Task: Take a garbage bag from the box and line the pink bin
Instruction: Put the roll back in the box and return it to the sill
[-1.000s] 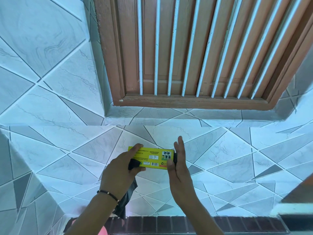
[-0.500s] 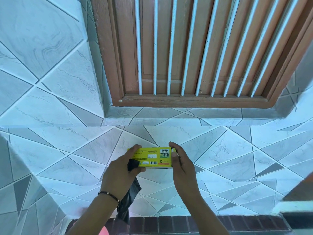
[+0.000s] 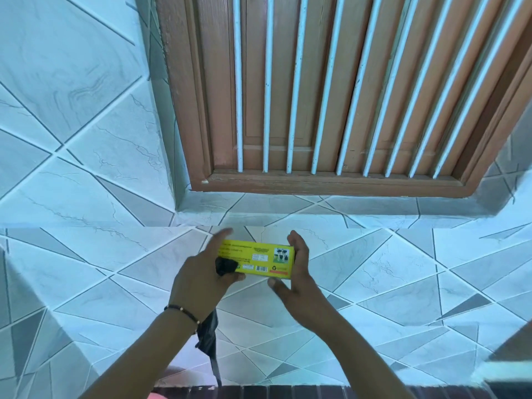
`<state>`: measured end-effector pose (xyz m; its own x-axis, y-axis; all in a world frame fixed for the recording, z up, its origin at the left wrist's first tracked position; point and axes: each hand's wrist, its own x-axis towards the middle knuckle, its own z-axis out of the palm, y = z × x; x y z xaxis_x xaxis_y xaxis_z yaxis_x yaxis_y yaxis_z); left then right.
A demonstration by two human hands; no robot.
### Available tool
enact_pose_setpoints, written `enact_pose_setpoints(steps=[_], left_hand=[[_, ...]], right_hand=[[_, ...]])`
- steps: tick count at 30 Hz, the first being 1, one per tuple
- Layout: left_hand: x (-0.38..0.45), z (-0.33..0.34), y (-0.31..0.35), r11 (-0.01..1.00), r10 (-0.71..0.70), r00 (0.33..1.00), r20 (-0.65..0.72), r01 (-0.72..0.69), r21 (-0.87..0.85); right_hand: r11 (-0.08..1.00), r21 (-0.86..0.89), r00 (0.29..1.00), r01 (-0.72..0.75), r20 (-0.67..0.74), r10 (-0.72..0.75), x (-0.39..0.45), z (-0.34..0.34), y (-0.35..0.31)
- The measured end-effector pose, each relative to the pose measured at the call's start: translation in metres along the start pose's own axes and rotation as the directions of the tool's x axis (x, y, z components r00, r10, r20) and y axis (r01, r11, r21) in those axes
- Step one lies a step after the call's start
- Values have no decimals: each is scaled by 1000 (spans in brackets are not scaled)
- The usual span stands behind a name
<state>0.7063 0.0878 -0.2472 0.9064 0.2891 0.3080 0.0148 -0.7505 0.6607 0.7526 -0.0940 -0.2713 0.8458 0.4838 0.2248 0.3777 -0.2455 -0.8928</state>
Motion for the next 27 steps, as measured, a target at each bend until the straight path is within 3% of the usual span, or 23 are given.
enact_pose_setpoints(steps=[4,9,15,22,27], left_hand=[[36,-3,2,976,-58,994,-87,38,-215],[84,2,8,971,-45,991,-123,14,-239],[129,18,12,988,-102,991,-89,91,-122],[148,39,6,991,-122,986,-113,116,-65],[153,49,2,991,-130,979,-160,126,-33]], right_hand=[[999,-37,995,13,-103,-16,40,-19,-3],[997,-82,971,-2,-240,-18,92,-37,-15],[983,-175,968,-46,-252,0,144,-52,-4],[988,-19,921,-154,-364,137,169,-51,21],[953,-222,858,-207,-509,67,171,-42,36]])
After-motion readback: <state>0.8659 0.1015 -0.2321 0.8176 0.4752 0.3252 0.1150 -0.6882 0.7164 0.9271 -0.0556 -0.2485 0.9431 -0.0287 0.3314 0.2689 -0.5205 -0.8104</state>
